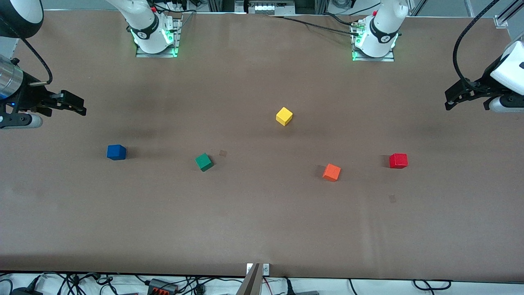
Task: Pass red block to right arm, stack on blue
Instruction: 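Lower the left gripper over the red cube and close on it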
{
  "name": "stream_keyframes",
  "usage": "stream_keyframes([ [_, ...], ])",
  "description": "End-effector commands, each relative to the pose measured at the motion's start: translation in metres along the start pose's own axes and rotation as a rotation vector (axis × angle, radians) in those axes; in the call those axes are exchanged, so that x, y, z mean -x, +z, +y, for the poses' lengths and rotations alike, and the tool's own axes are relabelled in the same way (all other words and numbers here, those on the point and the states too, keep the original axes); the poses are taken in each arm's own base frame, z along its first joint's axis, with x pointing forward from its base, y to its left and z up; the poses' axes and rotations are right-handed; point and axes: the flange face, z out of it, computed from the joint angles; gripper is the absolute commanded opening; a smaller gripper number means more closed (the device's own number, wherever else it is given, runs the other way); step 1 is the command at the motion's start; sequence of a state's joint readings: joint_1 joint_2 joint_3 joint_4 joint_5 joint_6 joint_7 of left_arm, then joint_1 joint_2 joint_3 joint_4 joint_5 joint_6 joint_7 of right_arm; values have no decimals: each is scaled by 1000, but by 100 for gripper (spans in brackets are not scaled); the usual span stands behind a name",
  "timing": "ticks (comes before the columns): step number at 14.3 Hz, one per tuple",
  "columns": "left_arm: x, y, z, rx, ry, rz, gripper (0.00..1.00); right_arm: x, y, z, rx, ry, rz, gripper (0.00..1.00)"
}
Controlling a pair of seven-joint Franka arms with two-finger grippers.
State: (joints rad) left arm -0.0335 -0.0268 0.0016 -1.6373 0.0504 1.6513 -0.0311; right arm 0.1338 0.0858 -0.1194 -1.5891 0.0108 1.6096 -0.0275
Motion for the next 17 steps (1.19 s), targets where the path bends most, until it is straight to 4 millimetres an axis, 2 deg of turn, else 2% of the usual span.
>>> stream_keyframes([
  [1,-4,-5,2,20,0,-5,100,1,-6,0,2,-14,-5,100],
  [3,-4,-3,1,21,-1,-11,100,1,-6,0,2,-14,-5,100],
  [4,-8,9,1,20,-3,-34,100,1,-6,0,2,-14,-5,100],
  [6,-14,46,2,15,3,-157,100,1,-6,0,2,-14,-5,100],
  [8,-19,69,1,13,-2,-208,100,1,-6,-1,2,-17,-5,100],
  [11,-38,132,-2,10,-7,-296,100,0,-5,0,1,-12,-7,100],
  [12,-46,148,-8,8,-14,-288,100,1,-3,0,1,-12,-11,100],
  [15,-69,195,-8,4,33,-238,100,1,-3,2,-1,2,-11,100],
  [17,-72,235,-20,15,87,-222,100,2,-1,7,-5,16,-26,100],
])
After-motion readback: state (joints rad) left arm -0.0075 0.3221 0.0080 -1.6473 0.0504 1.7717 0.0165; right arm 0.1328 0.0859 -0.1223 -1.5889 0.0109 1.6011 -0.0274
